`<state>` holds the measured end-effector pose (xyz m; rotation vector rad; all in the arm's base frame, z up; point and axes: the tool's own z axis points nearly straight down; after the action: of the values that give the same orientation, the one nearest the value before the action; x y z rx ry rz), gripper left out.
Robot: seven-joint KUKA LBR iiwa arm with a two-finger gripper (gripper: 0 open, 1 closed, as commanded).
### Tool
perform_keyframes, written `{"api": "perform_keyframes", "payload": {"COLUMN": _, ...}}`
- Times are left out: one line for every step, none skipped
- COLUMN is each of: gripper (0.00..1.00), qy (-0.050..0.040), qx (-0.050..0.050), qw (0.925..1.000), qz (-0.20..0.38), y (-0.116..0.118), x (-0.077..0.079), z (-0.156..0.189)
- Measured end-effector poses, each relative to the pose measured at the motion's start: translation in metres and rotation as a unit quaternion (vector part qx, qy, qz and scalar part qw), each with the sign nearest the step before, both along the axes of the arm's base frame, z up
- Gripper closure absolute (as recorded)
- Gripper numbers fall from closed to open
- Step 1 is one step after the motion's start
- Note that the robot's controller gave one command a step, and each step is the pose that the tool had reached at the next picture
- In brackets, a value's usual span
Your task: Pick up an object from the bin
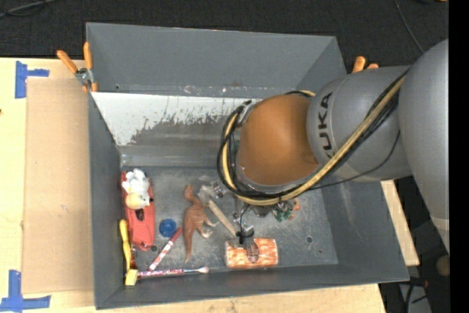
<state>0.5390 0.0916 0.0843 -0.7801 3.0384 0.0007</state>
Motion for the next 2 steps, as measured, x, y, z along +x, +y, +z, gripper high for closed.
{"api": "perform_keyframes", "payload": {"gripper": 0.00, "qy": -0.0010, "qx": 0.001, "qw": 0.9984, "qz": -0.056, "y": -0.006, "x": -0.007, "z": -0.007}}
{"api": "perform_keyframes", "payload": {"gripper": 0.00, "qy": 0.0039, "qx": 0.000, "qw": 0.9900, "qz": -0.141, "y": -0.014, "x": -0.047, "z": 0.058}}
